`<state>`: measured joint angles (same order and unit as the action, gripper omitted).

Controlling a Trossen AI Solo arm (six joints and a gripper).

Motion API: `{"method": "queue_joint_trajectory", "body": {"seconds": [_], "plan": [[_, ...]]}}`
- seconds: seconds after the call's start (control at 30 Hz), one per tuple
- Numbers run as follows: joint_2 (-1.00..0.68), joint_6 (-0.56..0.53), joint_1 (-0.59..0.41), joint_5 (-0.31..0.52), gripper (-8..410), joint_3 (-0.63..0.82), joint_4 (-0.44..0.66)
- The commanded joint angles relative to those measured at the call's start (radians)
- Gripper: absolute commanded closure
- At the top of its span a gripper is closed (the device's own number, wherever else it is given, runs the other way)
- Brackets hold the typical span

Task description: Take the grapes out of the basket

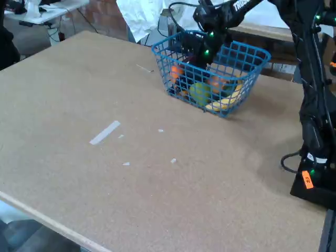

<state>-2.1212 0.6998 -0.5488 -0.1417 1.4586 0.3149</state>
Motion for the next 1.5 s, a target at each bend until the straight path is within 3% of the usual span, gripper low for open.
{"method": "queue_joint_trajectory", "body": {"seconds": [0.0, 0.37, 0.5, 0.83, 0.97, 1.27, 1.37, 1.47], "plan": [[0.035, -0.016, 0.001, 0.002, 403, 0.000, -0.024], [0.162, -0.017, 0.002, -0.015, 403, 0.000, -0.029], [0.211, -0.046, 0.002, -0.072, 403, 0.000, -0.033], [0.216, -0.042, 0.001, -0.095, 392, 0.000, -0.020], [0.216, -0.041, 0.000, -0.105, 339, 0.000, -0.021], [0.216, -0.049, -0.001, -0.090, 151, -0.004, -0.030], [0.216, -0.050, 0.000, -0.028, 125, -0.026, -0.060], [0.204, -0.063, 0.000, -0.022, 122, -0.038, -0.049]]}}
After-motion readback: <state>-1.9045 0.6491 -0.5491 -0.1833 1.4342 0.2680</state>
